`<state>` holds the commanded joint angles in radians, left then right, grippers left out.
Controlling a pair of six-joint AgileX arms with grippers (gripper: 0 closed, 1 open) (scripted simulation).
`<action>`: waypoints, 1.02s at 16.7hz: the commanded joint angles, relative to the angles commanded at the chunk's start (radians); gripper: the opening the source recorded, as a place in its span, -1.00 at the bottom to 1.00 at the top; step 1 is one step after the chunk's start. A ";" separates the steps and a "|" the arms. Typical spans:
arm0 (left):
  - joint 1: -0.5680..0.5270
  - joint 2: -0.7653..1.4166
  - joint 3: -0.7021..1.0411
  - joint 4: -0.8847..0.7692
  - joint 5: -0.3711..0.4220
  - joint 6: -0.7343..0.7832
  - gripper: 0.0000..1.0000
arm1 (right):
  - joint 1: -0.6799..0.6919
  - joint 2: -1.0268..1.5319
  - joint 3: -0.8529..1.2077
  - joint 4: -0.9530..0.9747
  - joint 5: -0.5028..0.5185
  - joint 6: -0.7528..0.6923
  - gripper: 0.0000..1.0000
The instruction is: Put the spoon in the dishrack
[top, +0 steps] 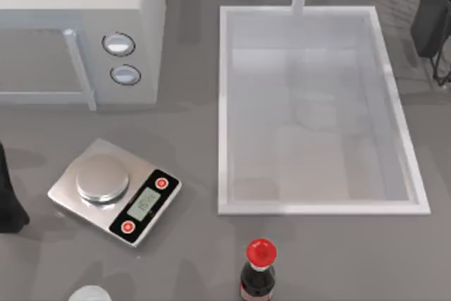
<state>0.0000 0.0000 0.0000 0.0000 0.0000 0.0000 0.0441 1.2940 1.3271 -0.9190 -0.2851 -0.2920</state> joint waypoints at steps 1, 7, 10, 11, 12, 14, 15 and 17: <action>0.000 0.000 0.000 0.000 0.000 0.000 1.00 | -0.077 -0.026 -0.022 0.091 -0.035 0.032 -1.00; 0.000 0.000 0.000 0.000 0.000 0.000 1.00 | -0.506 -0.207 -0.137 0.596 -0.241 0.216 -1.00; 0.000 0.000 0.000 0.000 0.000 0.000 1.00 | -0.638 -0.280 -0.170 0.732 -0.309 0.284 -1.00; 0.000 0.000 0.000 0.000 0.000 0.000 1.00 | -0.661 -0.294 -0.176 0.755 -0.322 0.298 -1.00; 0.000 0.000 0.000 0.000 0.000 0.000 1.00 | -0.674 -0.303 -0.180 0.769 -0.329 0.306 -1.00; 0.000 0.000 0.000 0.000 0.000 0.000 1.00 | -0.677 -0.304 -0.181 0.772 -0.331 0.308 -1.00; 0.000 0.000 0.000 0.000 0.000 0.000 1.00 | -0.677 -0.304 -0.181 0.772 -0.331 0.308 -1.00; 0.000 0.000 0.000 0.000 0.000 0.000 1.00 | -0.674 -0.301 -0.177 0.770 -0.330 0.308 -1.00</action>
<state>0.0000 0.0000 0.0000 0.0000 0.0000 0.0000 -0.6295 0.9929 1.1503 -0.1492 -0.6146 0.0164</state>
